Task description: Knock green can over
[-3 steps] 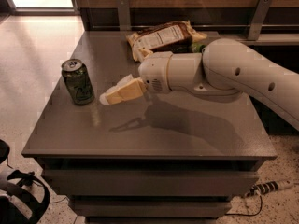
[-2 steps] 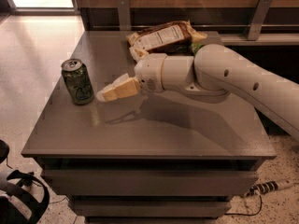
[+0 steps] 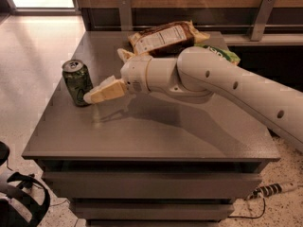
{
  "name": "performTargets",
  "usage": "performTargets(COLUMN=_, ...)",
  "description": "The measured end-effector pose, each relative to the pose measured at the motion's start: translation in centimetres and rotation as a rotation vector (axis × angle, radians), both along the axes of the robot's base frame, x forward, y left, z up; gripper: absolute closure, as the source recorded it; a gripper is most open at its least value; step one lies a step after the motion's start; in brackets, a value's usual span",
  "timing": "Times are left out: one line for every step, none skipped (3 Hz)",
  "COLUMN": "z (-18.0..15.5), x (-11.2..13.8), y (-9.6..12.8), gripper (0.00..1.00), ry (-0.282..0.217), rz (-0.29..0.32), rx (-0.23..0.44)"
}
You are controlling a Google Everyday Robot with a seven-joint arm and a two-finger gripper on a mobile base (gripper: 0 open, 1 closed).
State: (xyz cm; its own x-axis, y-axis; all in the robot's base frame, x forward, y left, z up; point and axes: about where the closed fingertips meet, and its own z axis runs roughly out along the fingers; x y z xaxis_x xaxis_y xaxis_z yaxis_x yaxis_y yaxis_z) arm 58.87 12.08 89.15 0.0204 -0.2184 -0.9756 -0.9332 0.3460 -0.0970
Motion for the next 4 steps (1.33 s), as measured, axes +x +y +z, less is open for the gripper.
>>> performTargets(z=-0.1, x=-0.2, y=1.8, gripper=0.0, ry=0.007, rz=0.009, rx=0.012)
performTargets(z=-0.2, x=-0.7, y=3.4, gripper=0.0, ry=0.018, rz=0.014, rx=0.055)
performTargets(z=-0.3, x=-1.1, y=4.8, gripper=0.0, ry=0.021, rz=0.022, rx=0.093)
performTargets(z=-0.6, x=-1.4, y=6.1, gripper=0.0, ry=0.019, rz=0.028, rx=0.111)
